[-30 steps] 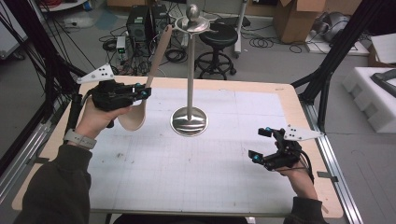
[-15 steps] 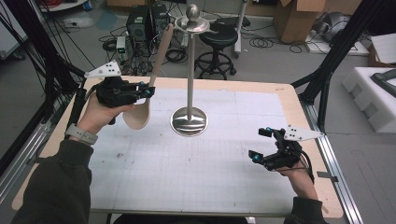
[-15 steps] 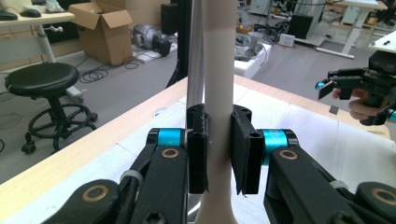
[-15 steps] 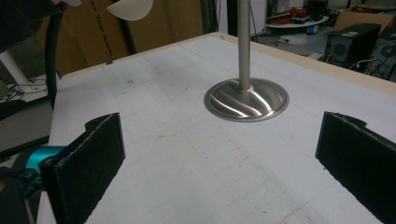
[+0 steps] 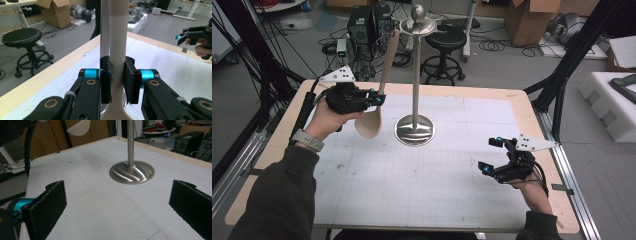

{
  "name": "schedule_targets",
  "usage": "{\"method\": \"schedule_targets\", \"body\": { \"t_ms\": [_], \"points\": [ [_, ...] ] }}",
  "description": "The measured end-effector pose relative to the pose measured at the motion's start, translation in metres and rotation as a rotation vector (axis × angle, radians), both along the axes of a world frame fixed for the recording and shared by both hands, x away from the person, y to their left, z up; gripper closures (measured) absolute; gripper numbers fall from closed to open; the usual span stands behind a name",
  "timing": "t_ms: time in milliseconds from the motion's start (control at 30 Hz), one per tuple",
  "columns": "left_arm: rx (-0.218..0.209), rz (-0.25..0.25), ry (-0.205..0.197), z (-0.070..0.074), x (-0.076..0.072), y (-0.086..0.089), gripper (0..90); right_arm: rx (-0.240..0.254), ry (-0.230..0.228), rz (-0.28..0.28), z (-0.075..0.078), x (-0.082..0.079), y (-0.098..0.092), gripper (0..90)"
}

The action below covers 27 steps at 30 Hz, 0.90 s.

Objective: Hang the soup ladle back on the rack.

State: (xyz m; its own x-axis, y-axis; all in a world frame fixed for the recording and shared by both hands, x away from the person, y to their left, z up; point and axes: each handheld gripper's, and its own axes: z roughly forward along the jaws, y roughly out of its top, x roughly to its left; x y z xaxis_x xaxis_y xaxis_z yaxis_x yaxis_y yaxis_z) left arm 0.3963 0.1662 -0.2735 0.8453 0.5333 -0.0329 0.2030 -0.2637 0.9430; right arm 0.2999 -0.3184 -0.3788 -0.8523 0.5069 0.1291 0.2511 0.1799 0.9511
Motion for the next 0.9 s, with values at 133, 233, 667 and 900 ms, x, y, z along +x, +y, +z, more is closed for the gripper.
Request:
{"method": "schedule_targets", "body": {
  "t_ms": [133, 233, 667, 900],
  "points": [
    [0.0, -0.006, 0.001, -0.002, 0.002, -0.004, 77.6, 0.0, -0.004, -0.004, 0.0, 0.0, -0.001, 0.4],
    [-0.003, -0.002, 0.003, -0.003, 0.004, -0.005, 77.4, -0.001, -0.002, -0.004, 0.0, 0.0, -0.001, 0.4],
    [-0.003, 0.041, -0.022, -0.001, 0.005, -0.006, 66.0, 0.001, -0.002, -0.003, 0.0, 0.0, -0.001, 0.4],
    [-0.043, -0.003, -0.05, 0.005, -0.004, 0.0, 50.0, 0.006, -0.005, -0.005, 0.001, -0.001, -0.002, 0.4]
  ]
}}
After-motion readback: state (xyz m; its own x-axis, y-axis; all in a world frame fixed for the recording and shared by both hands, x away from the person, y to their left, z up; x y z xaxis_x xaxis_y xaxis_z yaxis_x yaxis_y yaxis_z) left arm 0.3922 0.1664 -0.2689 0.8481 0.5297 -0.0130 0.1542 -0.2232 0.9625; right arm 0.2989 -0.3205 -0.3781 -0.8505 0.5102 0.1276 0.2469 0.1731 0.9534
